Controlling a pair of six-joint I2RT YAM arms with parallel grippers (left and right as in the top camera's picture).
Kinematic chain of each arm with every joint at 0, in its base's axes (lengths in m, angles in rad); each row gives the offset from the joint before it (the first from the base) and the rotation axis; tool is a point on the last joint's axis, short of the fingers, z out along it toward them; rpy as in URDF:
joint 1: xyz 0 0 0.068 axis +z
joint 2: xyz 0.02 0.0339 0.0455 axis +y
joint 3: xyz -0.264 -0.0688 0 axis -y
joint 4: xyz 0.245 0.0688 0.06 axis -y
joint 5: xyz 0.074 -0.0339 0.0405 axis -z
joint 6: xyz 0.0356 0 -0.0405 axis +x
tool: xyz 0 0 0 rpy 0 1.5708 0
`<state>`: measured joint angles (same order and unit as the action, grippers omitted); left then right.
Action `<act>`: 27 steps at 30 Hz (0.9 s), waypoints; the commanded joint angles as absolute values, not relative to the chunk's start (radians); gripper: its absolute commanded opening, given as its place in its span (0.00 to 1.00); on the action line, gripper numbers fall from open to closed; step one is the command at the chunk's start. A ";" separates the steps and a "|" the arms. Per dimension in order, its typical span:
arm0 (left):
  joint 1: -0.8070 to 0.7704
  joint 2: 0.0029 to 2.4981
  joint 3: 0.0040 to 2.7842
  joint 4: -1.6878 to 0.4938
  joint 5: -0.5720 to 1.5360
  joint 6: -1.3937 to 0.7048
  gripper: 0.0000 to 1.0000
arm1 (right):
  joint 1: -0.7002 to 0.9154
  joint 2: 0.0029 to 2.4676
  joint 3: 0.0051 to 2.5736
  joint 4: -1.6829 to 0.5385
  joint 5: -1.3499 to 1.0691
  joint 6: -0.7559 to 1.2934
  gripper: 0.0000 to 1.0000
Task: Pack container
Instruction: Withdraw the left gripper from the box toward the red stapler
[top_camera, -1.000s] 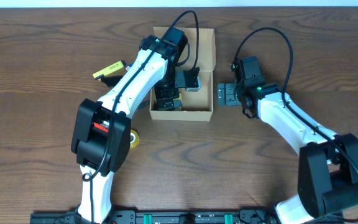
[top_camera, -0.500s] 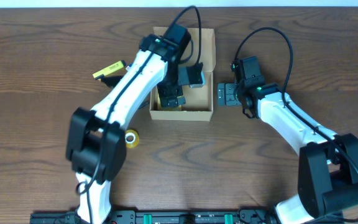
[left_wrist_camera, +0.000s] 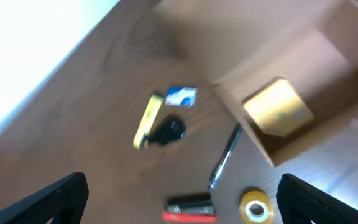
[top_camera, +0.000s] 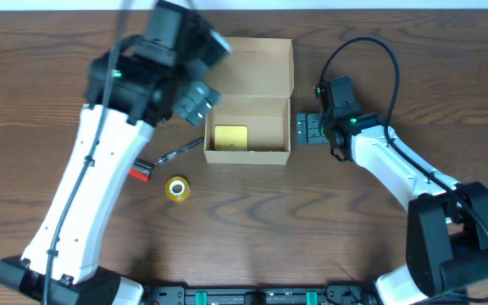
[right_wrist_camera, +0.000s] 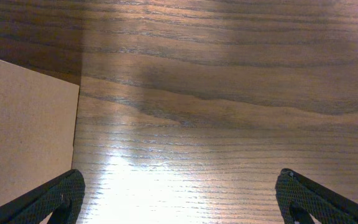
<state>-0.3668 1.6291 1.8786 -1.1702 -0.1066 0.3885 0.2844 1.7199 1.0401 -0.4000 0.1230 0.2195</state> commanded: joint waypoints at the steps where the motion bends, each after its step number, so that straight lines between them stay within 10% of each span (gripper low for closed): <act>1: -0.309 1.636 1.892 -1.186 -0.168 0.002 0.98 | 0.276 1.728 1.037 -0.401 0.123 0.231 0.99; 15: -0.236 1.742 1.884 -1.449 -0.302 -0.932 0.95 | 0.276 1.728 1.037 -0.401 0.123 0.231 0.99; 27: -0.235 1.786 1.797 -1.510 -0.299 -1.070 0.95 | 0.276 1.728 1.037 -0.401 0.123 0.231 0.99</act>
<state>-0.2420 1.7767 1.8240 -1.5093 -0.2733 -1.0195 0.2844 1.7199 1.0401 -0.4000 0.1230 0.2195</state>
